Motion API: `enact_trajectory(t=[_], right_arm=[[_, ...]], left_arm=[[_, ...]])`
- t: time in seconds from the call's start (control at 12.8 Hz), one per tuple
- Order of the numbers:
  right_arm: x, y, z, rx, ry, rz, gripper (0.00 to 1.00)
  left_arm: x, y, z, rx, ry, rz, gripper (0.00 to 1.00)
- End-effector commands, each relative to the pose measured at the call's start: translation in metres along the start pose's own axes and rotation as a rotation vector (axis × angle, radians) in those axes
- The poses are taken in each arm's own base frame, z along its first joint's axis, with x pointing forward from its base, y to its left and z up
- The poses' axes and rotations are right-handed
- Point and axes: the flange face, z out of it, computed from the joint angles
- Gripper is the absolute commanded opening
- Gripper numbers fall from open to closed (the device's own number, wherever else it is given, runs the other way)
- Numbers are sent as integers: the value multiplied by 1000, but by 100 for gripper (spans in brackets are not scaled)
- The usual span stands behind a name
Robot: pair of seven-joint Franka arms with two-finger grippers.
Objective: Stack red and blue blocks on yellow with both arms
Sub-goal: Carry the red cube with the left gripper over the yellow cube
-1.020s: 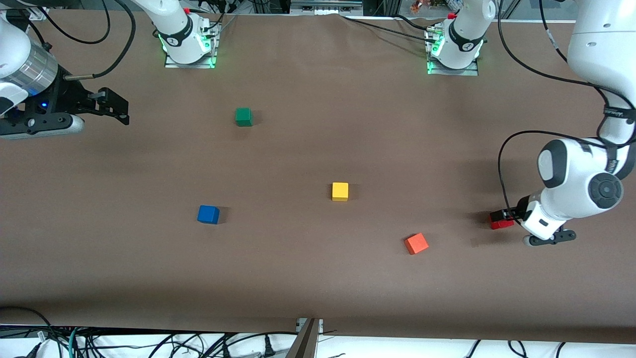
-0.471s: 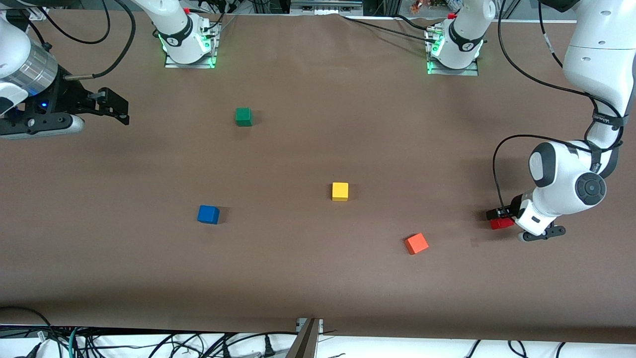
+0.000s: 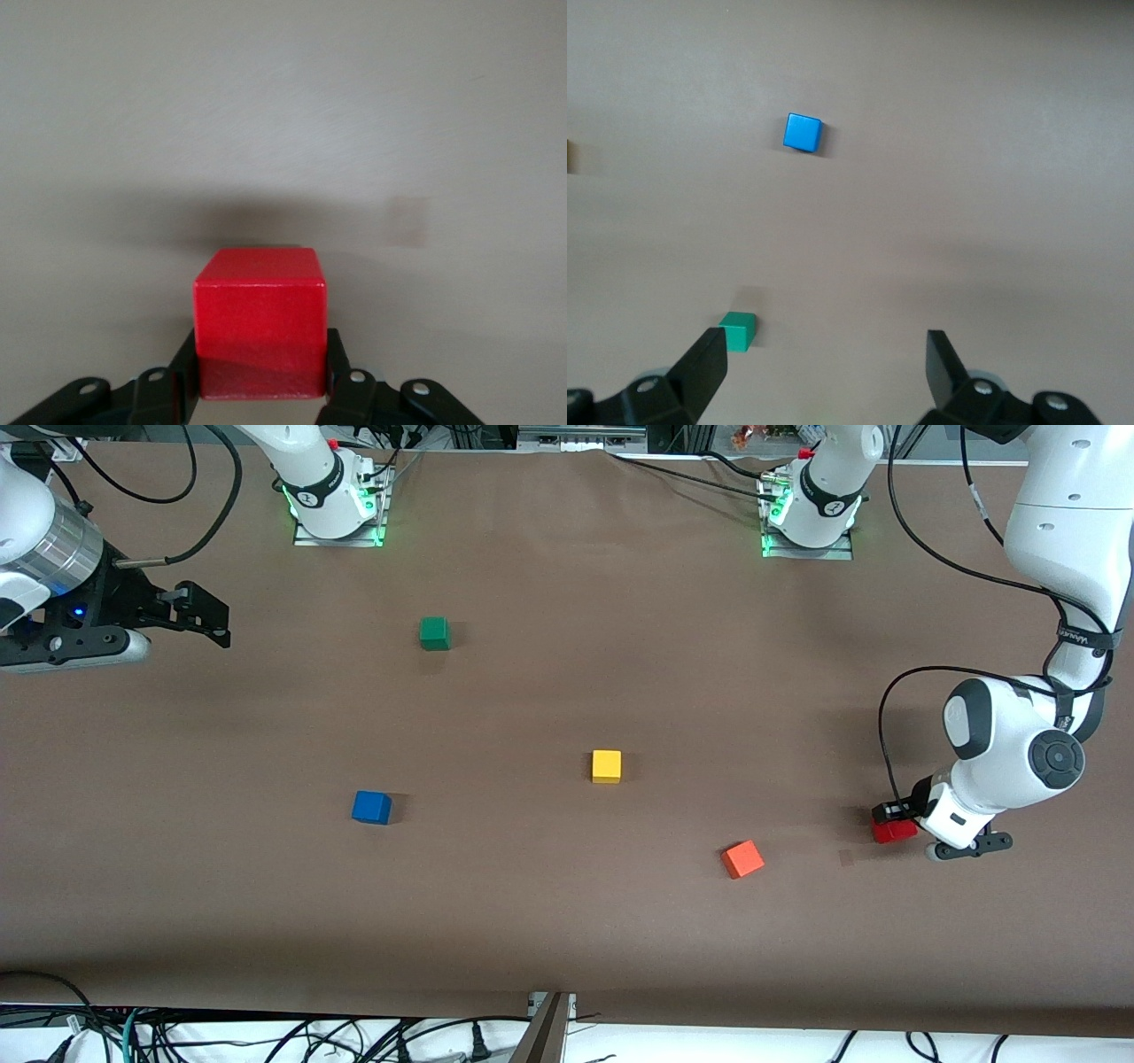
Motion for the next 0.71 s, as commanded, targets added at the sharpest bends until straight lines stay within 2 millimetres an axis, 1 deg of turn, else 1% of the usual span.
enact_trajectory(t=[0.0, 0.16, 0.24, 0.31, 0.39, 0.47, 0.63], right_arm=[[1, 0, -5, 3, 1, 14, 100], [1, 0, -5, 3, 1, 9, 100], [2, 1, -4, 2, 1, 9, 100], [3, 0, -5, 2, 10, 6, 100], [5, -2, -7, 5, 38, 2, 100], [7, -5, -9, 6, 58, -1, 100], [8, -12, -9, 2, 64, -9, 100]], left_arm=[[-4, 80, -42, -20, -12, 50, 0], [-20, 166, -69, -21, -52, 81, 0], [-36, 218, -82, -10, -77, 90, 0], [-60, 275, -91, 11, -88, 91, 0], [-80, 317, -93, 17, -85, 64, 0], [-99, 347, -88, 20, -91, 46, 0], [-139, 408, -70, 19, -103, 123, 0]])
